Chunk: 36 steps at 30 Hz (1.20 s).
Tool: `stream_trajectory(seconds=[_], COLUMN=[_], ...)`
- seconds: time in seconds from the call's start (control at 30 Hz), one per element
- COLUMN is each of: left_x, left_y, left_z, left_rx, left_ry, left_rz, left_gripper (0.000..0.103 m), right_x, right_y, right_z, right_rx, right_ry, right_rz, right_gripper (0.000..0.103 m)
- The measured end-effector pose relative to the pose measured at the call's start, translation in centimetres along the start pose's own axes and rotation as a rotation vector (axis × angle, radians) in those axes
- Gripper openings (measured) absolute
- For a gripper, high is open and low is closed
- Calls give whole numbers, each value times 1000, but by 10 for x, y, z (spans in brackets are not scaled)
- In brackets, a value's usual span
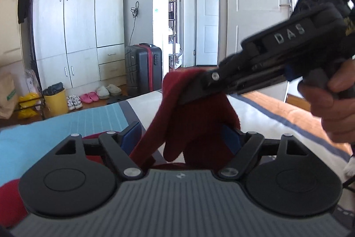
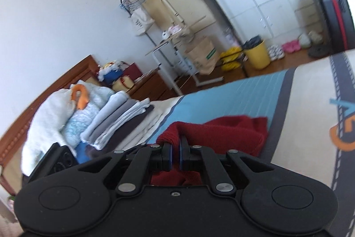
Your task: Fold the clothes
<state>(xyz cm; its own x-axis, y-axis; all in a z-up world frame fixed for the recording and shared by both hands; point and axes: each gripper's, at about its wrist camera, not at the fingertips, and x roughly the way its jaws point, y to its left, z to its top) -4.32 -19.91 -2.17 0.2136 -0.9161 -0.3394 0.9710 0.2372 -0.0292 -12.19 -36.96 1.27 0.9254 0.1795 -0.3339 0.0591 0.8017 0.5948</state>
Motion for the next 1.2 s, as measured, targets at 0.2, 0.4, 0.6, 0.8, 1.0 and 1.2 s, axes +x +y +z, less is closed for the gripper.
stream_trajectory(seconds=[0.2,0.4,0.6,0.8,1.0,1.2], left_x=[-1,-7,-44,-81,-57,-70], left_y=[22,40,102,169,191,203], left_z=[2,5,11,13,9,7], left_rx=[-117,-127,-191,-310,-197,-226], left_ry=[2,27,-3,-40,50,27], left_rz=[7,161,531,853,995,1034], left_gripper=[11,10,10,10,10,10], right_x=[6,2,2,39,84,70], right_y=[4,-6,-33,-41,-47,-38], right_z=[-7,-4,-12,-38,-81,-52], right_rx=[10,6,28,-29,-122,-196], right_ry=[44,13,45,212,226,132], right_rz=[69,15,-162,-260,-422,-519], right_gripper=[9,26,44,60,69,10])
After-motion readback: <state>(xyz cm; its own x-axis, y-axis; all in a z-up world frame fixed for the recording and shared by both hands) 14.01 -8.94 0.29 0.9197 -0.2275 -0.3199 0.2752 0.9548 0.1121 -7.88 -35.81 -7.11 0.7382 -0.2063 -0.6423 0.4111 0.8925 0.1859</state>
